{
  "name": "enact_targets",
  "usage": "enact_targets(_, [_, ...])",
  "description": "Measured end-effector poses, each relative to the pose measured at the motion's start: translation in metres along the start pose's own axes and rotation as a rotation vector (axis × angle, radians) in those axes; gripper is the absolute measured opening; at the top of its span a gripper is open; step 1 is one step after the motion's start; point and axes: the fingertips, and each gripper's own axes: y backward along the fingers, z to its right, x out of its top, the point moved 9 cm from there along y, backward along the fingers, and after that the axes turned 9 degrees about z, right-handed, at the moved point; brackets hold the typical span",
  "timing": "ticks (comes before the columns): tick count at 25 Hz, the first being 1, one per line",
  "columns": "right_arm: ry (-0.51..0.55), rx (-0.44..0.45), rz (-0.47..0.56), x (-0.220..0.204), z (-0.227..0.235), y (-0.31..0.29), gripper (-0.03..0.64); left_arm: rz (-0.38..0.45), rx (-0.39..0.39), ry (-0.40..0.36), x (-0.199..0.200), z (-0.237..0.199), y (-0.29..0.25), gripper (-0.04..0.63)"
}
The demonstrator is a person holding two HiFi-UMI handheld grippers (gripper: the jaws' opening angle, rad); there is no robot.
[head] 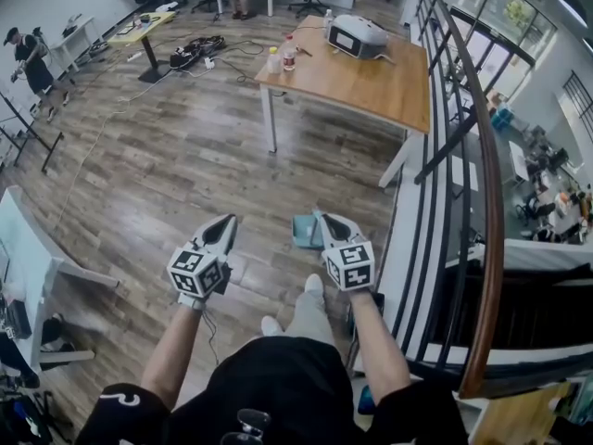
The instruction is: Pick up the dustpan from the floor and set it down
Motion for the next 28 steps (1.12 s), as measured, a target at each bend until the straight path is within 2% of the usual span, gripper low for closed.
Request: enact_targets(28, [-0.005, -0.017, -0.002, 0.000, 0.004, -0.009, -0.005, -0.009, 0.013, 0.005, -0.001, -0.011, 0.001, -0.005])
